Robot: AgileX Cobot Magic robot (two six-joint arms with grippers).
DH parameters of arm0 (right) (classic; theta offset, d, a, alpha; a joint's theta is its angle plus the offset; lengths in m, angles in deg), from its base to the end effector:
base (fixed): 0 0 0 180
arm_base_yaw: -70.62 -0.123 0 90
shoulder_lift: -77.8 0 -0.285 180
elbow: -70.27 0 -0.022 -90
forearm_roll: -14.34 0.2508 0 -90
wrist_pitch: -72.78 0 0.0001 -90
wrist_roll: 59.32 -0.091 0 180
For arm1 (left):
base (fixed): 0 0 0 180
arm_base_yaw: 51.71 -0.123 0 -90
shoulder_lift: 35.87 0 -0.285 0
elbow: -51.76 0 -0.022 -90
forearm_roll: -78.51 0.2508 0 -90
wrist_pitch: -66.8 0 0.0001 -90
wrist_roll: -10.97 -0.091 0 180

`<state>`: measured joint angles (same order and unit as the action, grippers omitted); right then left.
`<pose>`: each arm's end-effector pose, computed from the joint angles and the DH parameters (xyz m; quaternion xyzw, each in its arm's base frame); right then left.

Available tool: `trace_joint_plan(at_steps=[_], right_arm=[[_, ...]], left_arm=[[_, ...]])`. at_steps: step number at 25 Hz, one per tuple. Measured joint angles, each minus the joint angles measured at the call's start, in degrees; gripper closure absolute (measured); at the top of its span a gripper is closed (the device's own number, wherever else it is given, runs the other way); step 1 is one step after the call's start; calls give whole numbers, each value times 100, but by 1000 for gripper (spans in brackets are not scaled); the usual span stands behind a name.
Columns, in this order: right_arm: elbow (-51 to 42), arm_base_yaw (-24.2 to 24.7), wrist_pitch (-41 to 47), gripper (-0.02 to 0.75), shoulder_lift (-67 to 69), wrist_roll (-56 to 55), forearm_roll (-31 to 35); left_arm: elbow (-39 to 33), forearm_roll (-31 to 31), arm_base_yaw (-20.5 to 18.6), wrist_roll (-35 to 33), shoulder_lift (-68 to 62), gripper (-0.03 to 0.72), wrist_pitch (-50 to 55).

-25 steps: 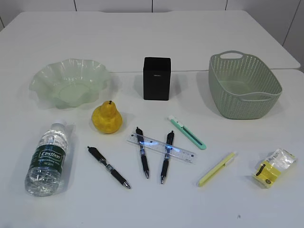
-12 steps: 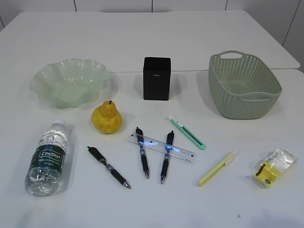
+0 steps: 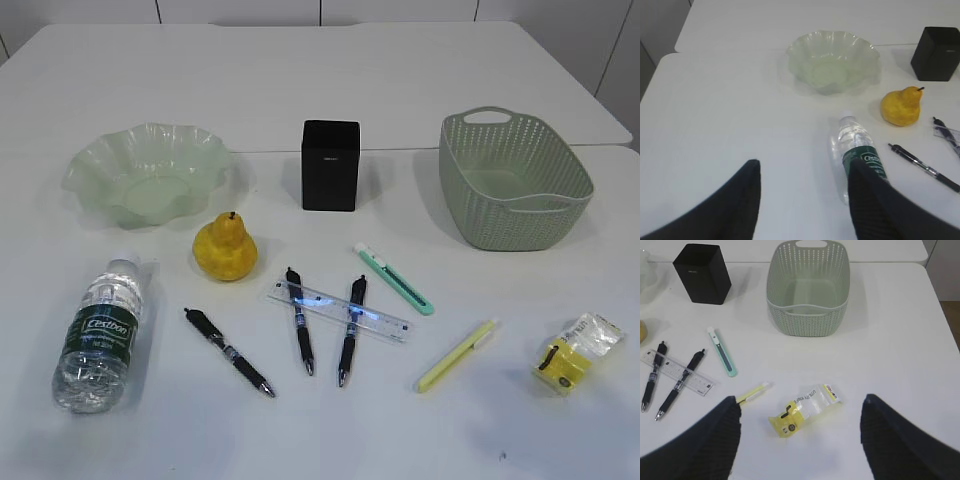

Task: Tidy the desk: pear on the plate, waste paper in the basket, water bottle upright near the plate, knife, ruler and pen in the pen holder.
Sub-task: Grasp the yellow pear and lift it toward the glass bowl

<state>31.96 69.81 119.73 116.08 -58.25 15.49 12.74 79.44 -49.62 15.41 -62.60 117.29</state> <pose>0.0909 0.0026 0.3288 -0.0119 0.8809 0.0086 0.4730 0.0467 -0.0006 0.3339 -0.0163 0.8490 -0.0220 0.5277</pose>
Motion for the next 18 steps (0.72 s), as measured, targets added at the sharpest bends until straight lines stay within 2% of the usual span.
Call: trace_joint_plan(at_steps=[7, 13, 18], right_arm=[[447, 0, 9, 184, 894, 10, 20], [811, 0, 445, 184, 1792, 22, 32], [1074, 0, 623, 184, 2472, 115, 64]], left_arm=[[634, 282, 73, -4, -1538, 293, -143], [1183, 519, 790, -4, -2629, 293, -249], [2014, 620, 1324, -13, -3771, 293, -171]])
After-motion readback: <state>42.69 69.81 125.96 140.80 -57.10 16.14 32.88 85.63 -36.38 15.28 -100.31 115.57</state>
